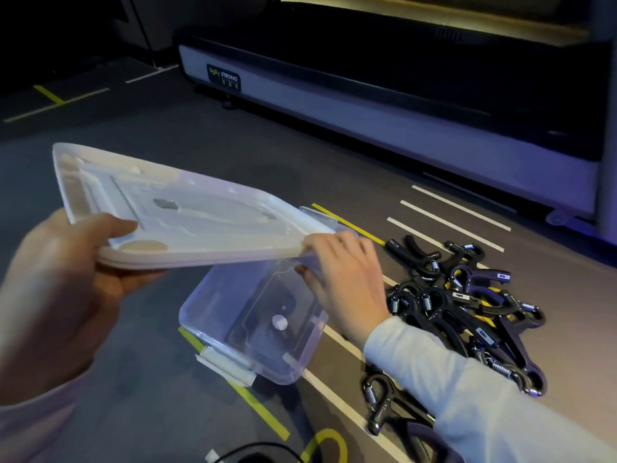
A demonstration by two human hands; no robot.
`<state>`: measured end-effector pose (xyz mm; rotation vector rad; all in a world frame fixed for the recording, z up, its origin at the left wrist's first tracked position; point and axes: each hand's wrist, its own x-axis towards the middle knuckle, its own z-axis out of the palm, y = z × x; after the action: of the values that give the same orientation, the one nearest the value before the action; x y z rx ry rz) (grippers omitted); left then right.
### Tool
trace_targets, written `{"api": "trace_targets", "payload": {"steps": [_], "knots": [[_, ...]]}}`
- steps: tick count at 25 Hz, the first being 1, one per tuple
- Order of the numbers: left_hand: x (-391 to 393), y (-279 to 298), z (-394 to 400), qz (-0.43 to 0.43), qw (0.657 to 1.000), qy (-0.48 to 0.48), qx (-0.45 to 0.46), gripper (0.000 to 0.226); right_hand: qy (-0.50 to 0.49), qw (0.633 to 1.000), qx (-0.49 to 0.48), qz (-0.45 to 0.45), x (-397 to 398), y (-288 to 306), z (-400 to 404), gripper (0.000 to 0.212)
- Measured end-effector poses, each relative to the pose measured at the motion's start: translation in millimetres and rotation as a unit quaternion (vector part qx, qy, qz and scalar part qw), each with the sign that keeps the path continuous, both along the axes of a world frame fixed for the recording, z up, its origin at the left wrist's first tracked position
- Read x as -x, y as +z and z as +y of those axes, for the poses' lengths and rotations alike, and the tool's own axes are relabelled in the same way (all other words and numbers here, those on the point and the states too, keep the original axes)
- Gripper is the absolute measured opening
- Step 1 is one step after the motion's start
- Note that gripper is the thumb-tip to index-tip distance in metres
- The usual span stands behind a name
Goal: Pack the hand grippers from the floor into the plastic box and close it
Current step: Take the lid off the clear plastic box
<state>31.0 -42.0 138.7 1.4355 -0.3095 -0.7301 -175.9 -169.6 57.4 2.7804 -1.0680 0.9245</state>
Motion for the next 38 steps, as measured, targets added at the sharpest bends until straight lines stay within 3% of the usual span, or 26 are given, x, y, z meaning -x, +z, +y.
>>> {"api": "trace_targets", "payload": {"steps": [3, 6, 7, 10, 13, 16, 20, 21, 24, 26, 28, 31, 34, 38], "knots": [[-12, -8, -5, 0.034, 0.999, -0.005, 0.041, 0.03, 0.046, 0.996, 0.016, -0.08, 4, 16, -15, 0.007], [-16, -3, -2, 0.104, 0.972, -0.117, 0.177, 0.048, 0.054, 0.989, -0.014, -0.139, 8, 30, -20, 0.029], [-11, 2, -4, 0.093, 0.97, -0.128, 0.187, 0.047, 0.047, 0.984, -0.039, -0.165, 10, 33, -19, 0.029], [16, -10, -12, 0.017, 0.996, -0.014, 0.081, 0.046, -0.005, 0.954, -0.152, -0.257, 21, 34, -27, 0.021], [44, -52, -15, -0.13, 0.989, -0.03, -0.066, 0.056, -0.054, 0.882, -0.282, -0.375, 41, 30, -44, 0.014], [67, -97, -2, -0.308, 0.921, -0.155, -0.181, 0.078, -0.07, 0.819, -0.332, -0.464, 81, 21, -54, 0.02], [92, -151, 5, -0.506, 0.735, -0.36, -0.273, 0.099, -0.12, 0.815, -0.32, -0.468, 154, 10, -45, 0.01], [94, -159, 5, -0.53, 0.703, -0.38, -0.283, 0.103, -0.135, 0.816, -0.314, -0.466, 172, 8, -38, 0.009], [97, -170, 6, -0.558, 0.663, -0.42, -0.269, 0.085, -0.212, 0.832, -0.278, -0.431, 228, 2, -8, 0.015], [97, -172, 3, -0.575, 0.656, -0.418, -0.254, 0.074, -0.249, 0.838, -0.264, -0.406, 261, 3, 13, 0.011], [101, -164, -6, -0.57, 0.673, -0.416, -0.223, 0.074, -0.284, 0.833, -0.256, -0.399, 287, 3, 26, 0.019], [121, -144, -29, -0.564, 0.696, -0.417, -0.154, 0.075, -0.327, 0.818, -0.251, -0.401, 315, 0, 41, 0.014], [153, -122, -59, -0.58, 0.677, -0.448, -0.072, 0.079, -0.352, 0.803, -0.259, -0.404, 334, -8, 53, 0.005], [199, -100, -94, -0.551, 0.656, -0.516, -0.027, 0.091, -0.347, 0.782, -0.262, -0.446, 348, -18, 65, 0.037]]}}
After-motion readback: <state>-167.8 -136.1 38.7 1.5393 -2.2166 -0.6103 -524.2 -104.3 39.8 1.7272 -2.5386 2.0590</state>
